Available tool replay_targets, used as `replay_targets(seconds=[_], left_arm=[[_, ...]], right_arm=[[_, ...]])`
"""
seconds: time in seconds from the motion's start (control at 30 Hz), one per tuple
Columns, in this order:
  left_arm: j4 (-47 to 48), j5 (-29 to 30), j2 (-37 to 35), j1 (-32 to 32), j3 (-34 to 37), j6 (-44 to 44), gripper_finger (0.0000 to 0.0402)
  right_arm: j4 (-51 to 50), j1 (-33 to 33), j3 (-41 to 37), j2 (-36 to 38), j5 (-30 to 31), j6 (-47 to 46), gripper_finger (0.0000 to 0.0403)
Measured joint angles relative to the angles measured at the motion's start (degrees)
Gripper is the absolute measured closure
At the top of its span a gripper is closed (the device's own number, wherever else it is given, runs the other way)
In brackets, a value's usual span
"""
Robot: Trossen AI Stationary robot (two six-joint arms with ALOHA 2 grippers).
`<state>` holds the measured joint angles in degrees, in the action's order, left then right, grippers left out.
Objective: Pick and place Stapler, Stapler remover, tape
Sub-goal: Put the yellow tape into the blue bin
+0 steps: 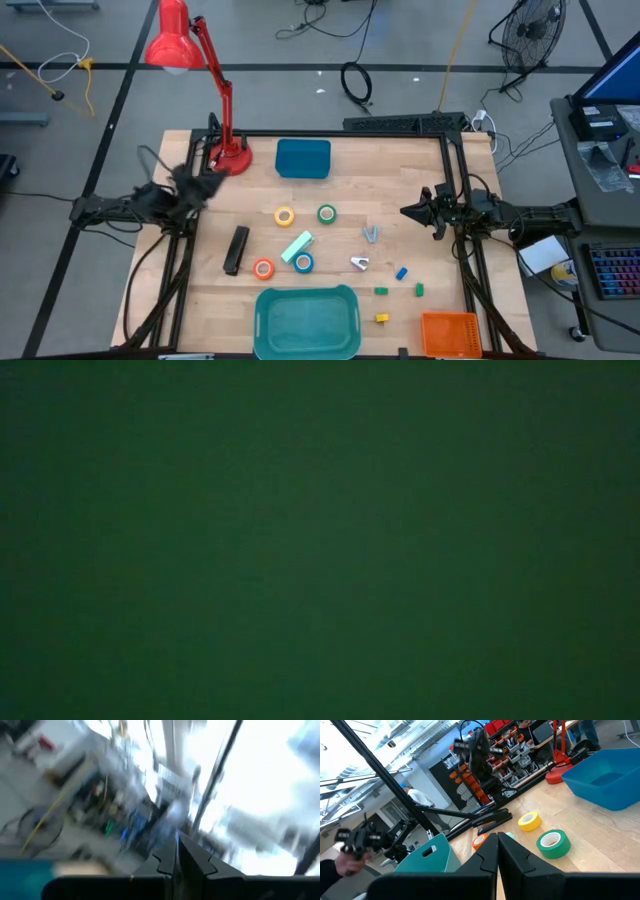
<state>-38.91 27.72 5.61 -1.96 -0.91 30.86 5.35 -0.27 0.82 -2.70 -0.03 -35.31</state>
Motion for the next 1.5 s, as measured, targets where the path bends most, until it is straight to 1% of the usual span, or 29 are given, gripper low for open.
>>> replay_targets(seconds=[0.13, 0.2, 0.27, 0.4, 0.5, 0.57, 0.6, 0.67, 0.73, 0.8, 0.93, 1.07, 1.13, 1.3, 1.37, 1.5], left_arm=[[-14.0, 4.5, 0.0, 0.0, 0.0, 2.0, 0.038], [-17.8, 4.9, 0.0, 0.1, -0.1, 2.3, 0.038], [-18.6, 4.7, 0.0, 0.1, -0.5, 2.8, 0.038], [-17.8, 3.2, 0.0, 0.1, -2.3, 7.3, 0.038], [-15.7, -1.0, 0.0, 0.0, -5.2, 9.6, 0.038], [-10.7, -5.6, 0.0, 0.0, -9.2, 10.4, 0.038], [-6.5, -7.8, 0.0, 0.0, -11.8, 10.5, 0.038], [5.1, -12.4, 0.2, 0.0, -17.9, 10.4, 0.038], [19.4, -16.3, 1.8, 0.0, -25.2, 8.8, 0.038], [32.1, -18.6, 4.2, 0.0, -31.8, 5.7, 0.038], [47.3, -21.9, 10.8, 0.0, -41.9, -0.2, 0.038], [56.8, -24.3, 17.1, 0.0, -48.2, -1.9, 0.038], [58.7, -25.4, 19.9, 0.0, -49.7, -2.0, 0.038], [62.0, -29.4, 25.9, 0.0, -50.2, -1.8, 0.038], [63.9, -30.0, 28.2, 0.0, -50.2, -1.1, 0.038], [63.6, -30.8, 31.8, 0.0, -50.2, -0.3, 0.038]], right_arm=[[0.0, 0.0, 0.0, 0.0, 0.0, 0.0, 0.0403], [0.0, 0.0, 0.0, 0.0, 0.0, 0.0, 0.0403], [0.0, 0.0, 0.0, 0.0, 0.0, 0.0, 0.0403], [0.0, 0.0, 0.0, 0.0, 0.0, 0.0, 0.0403], [0.0, 0.0, 0.0, 0.0, 0.0, 0.0, 0.0403], [0.0, 0.0, 0.0, 0.0, 0.0, 0.0, 0.0403], [0.0, 0.0, 0.0, 0.0, 0.0, 0.0, 0.0403], [0.0, 0.0, 0.0, 0.0, 0.0, 0.0, 0.0403], [0.0, 0.0, 0.0, 0.0, 0.0, 0.0, 0.0403], [0.0, 0.0, 0.0, 0.0, 0.0, 0.0, 0.0403], [0.0, 0.0, 0.0, 0.0, 0.0, 0.0, 0.0403], [0.0, 0.0, 0.0, 0.0, 0.0, 0.0, 0.0403], [0.0, 0.0, 0.0, 0.0, 0.0, 0.0, 0.0403], [0.0, 0.0, 0.0, 0.0, 0.0, 0.0, 0.0403], [0.0, 0.0, 0.0, 0.0, 0.0, 0.0, 0.0403], [0.0, 0.0, 0.0, 0.0, 0.0, 0.1, 0.0403]])
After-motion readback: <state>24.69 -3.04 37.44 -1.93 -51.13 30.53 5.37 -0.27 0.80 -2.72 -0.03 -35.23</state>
